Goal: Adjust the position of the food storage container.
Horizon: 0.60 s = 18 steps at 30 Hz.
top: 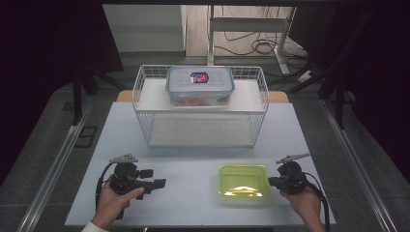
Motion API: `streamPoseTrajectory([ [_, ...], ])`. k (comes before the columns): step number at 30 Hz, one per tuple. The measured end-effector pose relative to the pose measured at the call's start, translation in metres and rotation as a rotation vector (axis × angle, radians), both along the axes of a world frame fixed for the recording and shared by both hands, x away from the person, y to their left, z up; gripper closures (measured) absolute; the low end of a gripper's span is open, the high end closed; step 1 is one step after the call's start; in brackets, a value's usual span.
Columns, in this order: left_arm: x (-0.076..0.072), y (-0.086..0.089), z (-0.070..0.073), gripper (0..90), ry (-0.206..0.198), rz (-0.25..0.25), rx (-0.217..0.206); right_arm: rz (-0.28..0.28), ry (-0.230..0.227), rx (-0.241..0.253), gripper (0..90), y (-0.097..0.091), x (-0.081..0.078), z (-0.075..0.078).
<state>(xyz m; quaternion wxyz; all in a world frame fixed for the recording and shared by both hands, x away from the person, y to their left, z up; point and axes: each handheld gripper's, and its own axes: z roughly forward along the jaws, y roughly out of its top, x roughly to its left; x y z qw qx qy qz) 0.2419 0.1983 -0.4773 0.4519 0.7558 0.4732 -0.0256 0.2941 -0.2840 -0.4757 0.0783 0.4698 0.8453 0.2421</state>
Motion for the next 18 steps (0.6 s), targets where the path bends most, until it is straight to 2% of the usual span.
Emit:
streamPoseTrajectory([
  [18, 0.0, 0.001, 0.0, 23.2, -0.001, 0.003, -0.006, 0.081, -0.01, -0.01, 89.6, 0.042, 0.004, -0.002],
])
